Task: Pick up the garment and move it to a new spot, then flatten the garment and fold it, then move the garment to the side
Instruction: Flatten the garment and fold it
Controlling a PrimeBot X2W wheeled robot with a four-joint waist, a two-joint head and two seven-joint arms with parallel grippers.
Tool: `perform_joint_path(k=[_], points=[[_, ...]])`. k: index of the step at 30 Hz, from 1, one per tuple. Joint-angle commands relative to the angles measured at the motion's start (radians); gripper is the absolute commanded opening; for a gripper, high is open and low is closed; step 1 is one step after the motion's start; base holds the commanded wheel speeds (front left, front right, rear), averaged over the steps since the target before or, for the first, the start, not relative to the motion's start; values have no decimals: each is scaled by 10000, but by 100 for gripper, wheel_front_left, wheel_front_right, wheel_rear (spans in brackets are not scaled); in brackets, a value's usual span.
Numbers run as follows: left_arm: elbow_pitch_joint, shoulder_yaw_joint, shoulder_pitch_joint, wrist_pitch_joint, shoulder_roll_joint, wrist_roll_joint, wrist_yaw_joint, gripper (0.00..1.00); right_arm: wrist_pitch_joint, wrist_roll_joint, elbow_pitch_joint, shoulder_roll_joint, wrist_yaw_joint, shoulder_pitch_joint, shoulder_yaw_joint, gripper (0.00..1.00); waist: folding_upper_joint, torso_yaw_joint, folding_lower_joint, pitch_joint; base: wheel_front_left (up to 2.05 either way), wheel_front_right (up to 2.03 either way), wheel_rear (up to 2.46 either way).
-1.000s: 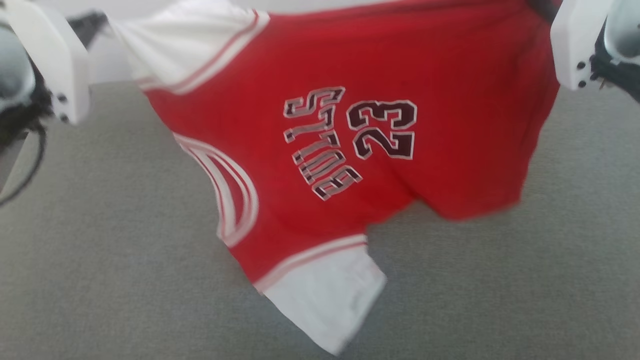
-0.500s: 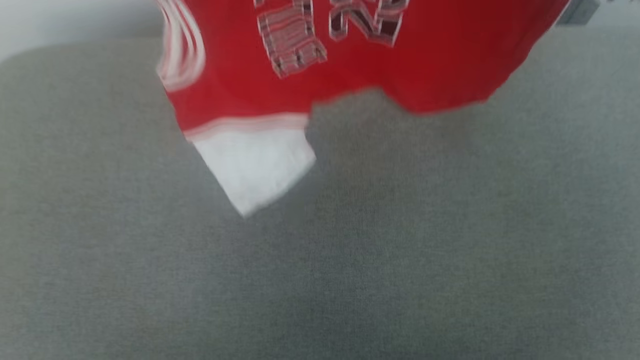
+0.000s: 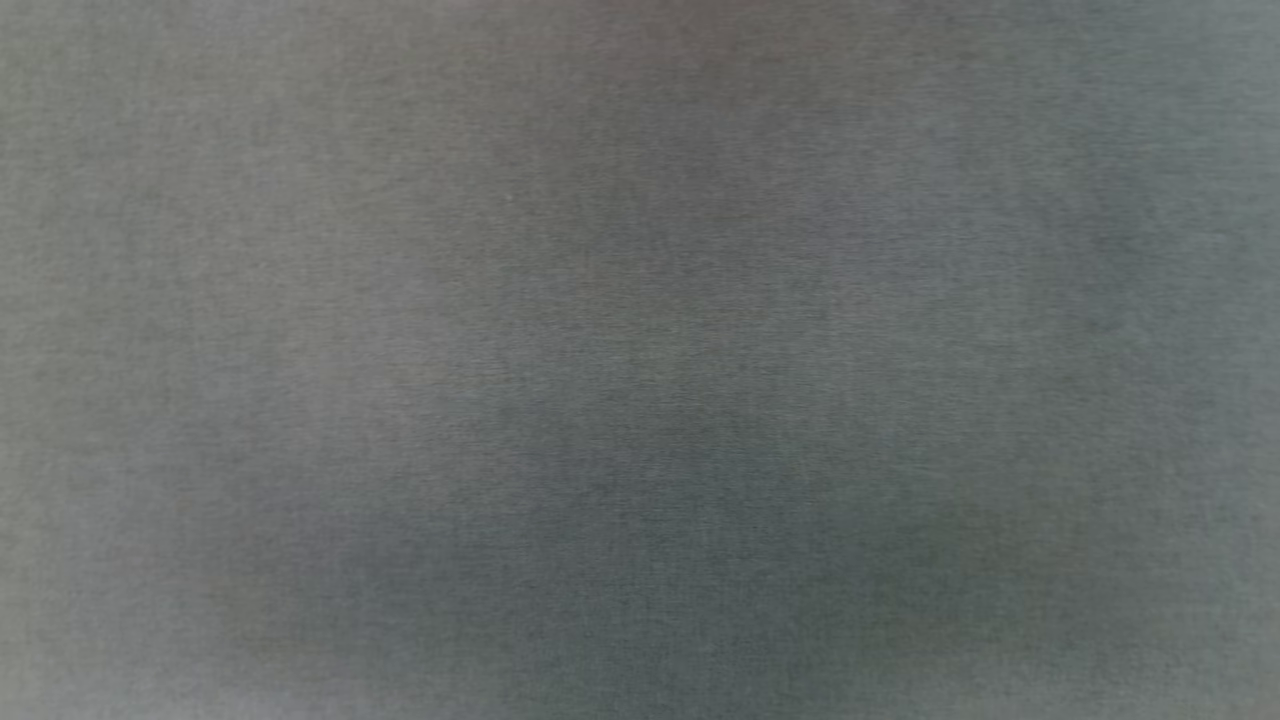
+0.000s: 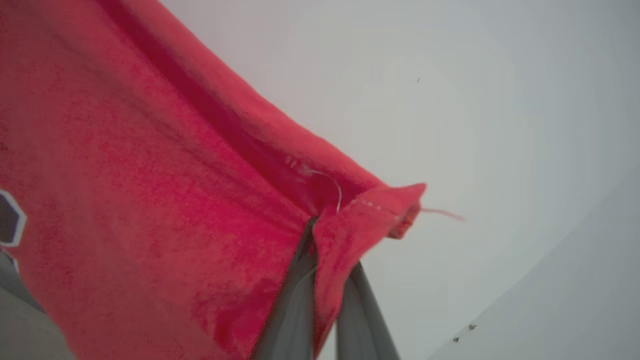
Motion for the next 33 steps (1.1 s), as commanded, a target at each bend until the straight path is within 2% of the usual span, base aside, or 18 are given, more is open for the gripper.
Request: perform_joint_path(k=[1,4,6,10,13,16,18,19,22,26,33], points=[[220,-11,408,-65,3,-94,-221,0,77,-102,249,96,-25,339,-11,0,0,186,-1,17,0,0,0],[657,-215,1308,98,-269,-592,-746,0,168,8,705,380,-25,946,219,0,0,344,-1,-259,0,0,0],[790,-494,2031,424,-304,-824,-929,0,309,235,1003,455,-25,1500,486,0,0,431,-1,-506,0,0,0],[228,-1205,3771,1664,-230,-2000,-1023,0,698,1379,1184,751,-23,2608,1533,0,0,563,-1,-1055,0,0,0],[-777,-1776,5036,2769,390,-2998,-1019,0,1078,2482,782,472,-23,3549,2449,0,0,651,-1,-1457,0,0,0],[-1950,-2156,6307,3690,1079,-3838,-1024,0,1613,3708,-161,118,-22,4594,3542,0,0,661,-1,-1768,0,0,0],[-2718,-2318,7154,4122,1540,-4272,-1019,0,1991,4664,-928,-441,-23,5280,4061,0,0,699,-1,-1979,0,0,0],[-2718,-2318,7154,4122,1540,-4272,-1019,0,1991,4664,-928,-441,-23,5280,4061,0,0,699,-1,-1979,0,0,0],[-4034,-2410,8414,4550,2221,-4814,-561,0,2397,5744,-2160,-1283,-22,6249,4569,0,0,770,-1,-2240,0,0,0],[-6028,-2600,10076,4874,3025,-5352,468,0,2793,6714,-3600,-2299,-22,7558,4861,0,0,845,-1,-2541,0,0,0],[-8897,-2908,12479,4701,3983,-6141,2150,0,3210,7498,-5447,-3297,-22,9753,4723,0,0,851,-1,-2926,0,0,0]])
